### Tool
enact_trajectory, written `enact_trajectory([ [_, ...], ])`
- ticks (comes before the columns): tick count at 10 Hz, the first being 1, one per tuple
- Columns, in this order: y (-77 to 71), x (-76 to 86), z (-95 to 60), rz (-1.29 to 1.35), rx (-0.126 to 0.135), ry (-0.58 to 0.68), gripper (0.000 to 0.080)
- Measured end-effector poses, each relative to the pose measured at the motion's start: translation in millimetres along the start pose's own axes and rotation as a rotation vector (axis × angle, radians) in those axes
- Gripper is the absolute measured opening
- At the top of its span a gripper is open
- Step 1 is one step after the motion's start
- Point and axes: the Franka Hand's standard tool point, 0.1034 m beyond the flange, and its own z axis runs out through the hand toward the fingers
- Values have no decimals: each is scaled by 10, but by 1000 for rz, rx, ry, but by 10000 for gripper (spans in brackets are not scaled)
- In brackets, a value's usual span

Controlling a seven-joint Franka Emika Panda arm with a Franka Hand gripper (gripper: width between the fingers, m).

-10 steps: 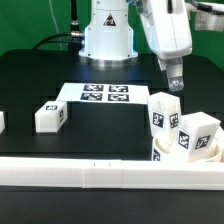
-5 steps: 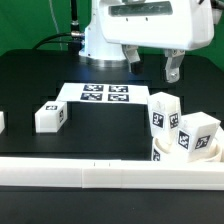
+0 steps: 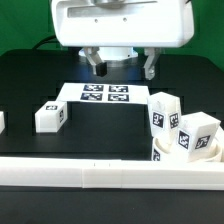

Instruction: Assemble stool

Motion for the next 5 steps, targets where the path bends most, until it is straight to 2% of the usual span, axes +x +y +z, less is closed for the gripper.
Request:
enact_trajectory([
  [2,-45,-30,13,4,1,-1,648],
  [5,-18,-23,15,-1,0,-2,648],
])
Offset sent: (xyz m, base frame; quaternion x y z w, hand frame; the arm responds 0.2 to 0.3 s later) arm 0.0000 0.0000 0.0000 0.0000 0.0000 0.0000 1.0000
